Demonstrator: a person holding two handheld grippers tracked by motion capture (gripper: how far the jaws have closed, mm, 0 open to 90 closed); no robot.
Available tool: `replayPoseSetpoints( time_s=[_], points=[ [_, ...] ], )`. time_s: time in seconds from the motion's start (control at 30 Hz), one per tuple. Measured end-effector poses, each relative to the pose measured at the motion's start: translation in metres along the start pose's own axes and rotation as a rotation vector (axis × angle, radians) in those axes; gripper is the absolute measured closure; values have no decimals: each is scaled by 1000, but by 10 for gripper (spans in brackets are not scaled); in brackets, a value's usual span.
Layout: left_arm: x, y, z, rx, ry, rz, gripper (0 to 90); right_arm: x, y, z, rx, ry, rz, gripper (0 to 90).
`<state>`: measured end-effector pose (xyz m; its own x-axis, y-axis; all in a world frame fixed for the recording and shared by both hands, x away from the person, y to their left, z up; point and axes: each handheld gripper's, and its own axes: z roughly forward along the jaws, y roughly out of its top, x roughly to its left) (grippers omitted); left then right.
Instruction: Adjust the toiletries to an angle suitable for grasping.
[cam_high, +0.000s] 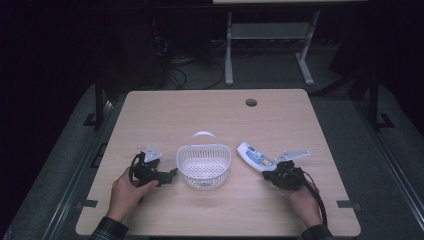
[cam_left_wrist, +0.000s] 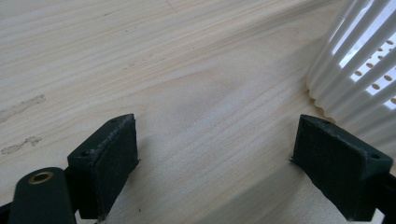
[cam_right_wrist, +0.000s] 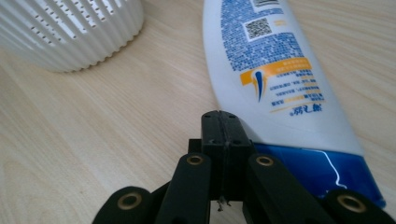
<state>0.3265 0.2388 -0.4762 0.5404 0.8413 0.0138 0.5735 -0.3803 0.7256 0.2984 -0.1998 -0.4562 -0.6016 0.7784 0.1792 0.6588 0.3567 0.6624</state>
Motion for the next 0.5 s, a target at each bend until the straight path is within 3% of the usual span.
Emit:
replayPoseSetpoints(
  time_s=[0.5],
  points=[
    [0, 0, 0, 0, 0, 1, 130, -22, -5, -10, -23, -43, 51, 896]
  ],
)
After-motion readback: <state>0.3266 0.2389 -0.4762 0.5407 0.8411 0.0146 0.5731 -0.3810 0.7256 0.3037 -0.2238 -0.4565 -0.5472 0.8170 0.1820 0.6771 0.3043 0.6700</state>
